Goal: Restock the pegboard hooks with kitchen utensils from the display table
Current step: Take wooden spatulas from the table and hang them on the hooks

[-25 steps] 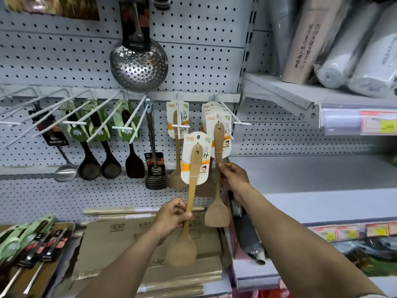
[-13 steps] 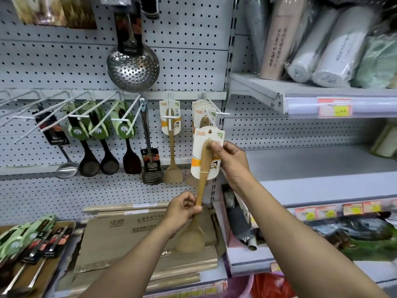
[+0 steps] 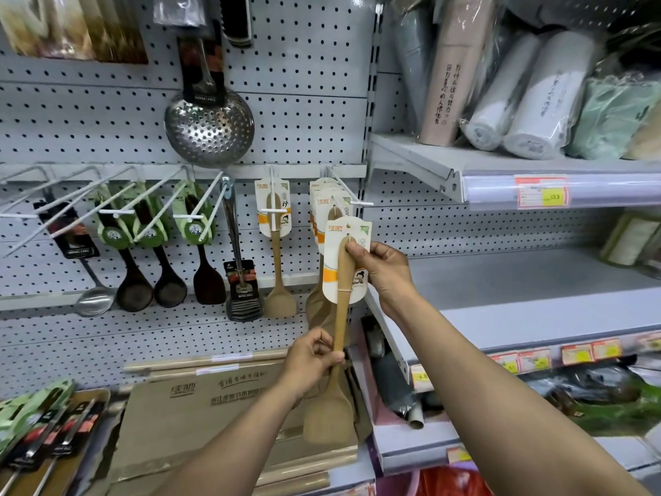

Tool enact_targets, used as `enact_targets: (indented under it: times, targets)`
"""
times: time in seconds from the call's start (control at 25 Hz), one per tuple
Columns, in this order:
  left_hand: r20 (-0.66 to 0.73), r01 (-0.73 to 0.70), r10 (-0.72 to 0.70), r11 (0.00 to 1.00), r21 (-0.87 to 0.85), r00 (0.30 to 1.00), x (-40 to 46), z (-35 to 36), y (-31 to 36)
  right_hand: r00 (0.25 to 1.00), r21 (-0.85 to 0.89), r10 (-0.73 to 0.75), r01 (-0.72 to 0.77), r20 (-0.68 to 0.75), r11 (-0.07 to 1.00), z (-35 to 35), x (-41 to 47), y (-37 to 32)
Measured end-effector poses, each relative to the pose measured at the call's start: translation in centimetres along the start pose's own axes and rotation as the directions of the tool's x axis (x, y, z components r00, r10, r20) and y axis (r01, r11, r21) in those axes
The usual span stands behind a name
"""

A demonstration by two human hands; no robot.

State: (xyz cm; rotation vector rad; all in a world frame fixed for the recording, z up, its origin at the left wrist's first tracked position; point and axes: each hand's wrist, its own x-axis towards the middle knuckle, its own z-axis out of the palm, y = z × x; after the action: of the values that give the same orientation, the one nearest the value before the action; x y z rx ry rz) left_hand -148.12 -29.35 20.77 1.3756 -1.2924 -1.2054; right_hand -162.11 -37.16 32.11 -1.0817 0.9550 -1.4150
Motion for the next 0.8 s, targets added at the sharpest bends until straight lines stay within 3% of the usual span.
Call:
enact_targets:
  times: [0.44, 0.8]
  targets:
    - [-0.081, 0.037, -0.026, 0.990, 0.137, 0.996, 9.8, -1.2, 1.1, 0.995, -0.341, 0.005, 0.029, 0.099, 0.940, 1.9, 8.9, -0.1]
    - [-0.134, 0.015, 0.005, 0.988, 0.151, 0.991, 15.1, -1.4, 0.2, 0.992, -0.371, 0.003, 0.043, 0.123, 0.928, 1.3, 12.9, 1.2]
